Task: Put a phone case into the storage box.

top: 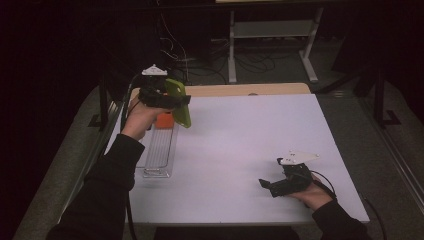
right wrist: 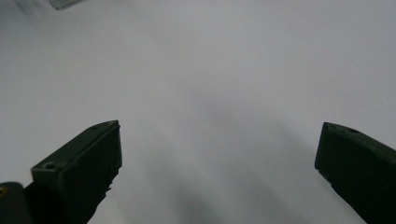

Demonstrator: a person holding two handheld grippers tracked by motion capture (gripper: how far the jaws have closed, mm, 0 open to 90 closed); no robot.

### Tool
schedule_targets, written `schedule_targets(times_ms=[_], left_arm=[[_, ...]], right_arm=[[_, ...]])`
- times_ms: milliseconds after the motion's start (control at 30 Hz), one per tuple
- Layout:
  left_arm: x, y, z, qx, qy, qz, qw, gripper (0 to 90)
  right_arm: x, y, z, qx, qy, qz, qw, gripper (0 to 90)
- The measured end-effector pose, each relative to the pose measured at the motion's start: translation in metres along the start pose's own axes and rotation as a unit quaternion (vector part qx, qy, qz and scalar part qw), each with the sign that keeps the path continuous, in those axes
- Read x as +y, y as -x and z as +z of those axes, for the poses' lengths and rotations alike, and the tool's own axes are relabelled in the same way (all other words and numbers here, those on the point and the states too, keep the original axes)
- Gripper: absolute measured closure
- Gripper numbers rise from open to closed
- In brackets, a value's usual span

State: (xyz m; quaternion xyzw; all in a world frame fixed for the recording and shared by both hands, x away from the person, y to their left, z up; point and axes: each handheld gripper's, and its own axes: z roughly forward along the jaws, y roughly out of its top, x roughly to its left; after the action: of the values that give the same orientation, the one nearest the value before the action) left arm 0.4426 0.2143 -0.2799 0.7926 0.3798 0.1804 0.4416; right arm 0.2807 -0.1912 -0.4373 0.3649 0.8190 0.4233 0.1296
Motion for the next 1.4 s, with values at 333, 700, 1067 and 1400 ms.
schedule_targets(times_ms=[333, 700, 1067, 1400], left_arm=[[0.000, -0.037, -0.015, 0.056, 0.003, -0.011, 0.9983, 13.8], [-0.016, -0.059, 0.009, 0.097, -0.030, -0.030, 0.9944, 13.8], [-0.041, -0.068, 0.032, 0.122, -0.062, -0.055, 0.9890, 13.7], [-0.057, -0.070, 0.044, 0.144, -0.077, -0.067, 0.9844, 13.2]], right_arm=[[0.000, -0.001, 0.001, 0.000, -0.004, 0.002, 1.0000, 0.0], [0.000, 0.000, 0.001, -0.001, -0.004, 0.003, 1.0000, 0.0], [0.000, 0.000, 0.000, -0.003, -0.002, 0.001, 1.0000, 0.0], [0.000, 0.000, 0.000, -0.003, -0.002, -0.001, 1.0000, 0.0]])
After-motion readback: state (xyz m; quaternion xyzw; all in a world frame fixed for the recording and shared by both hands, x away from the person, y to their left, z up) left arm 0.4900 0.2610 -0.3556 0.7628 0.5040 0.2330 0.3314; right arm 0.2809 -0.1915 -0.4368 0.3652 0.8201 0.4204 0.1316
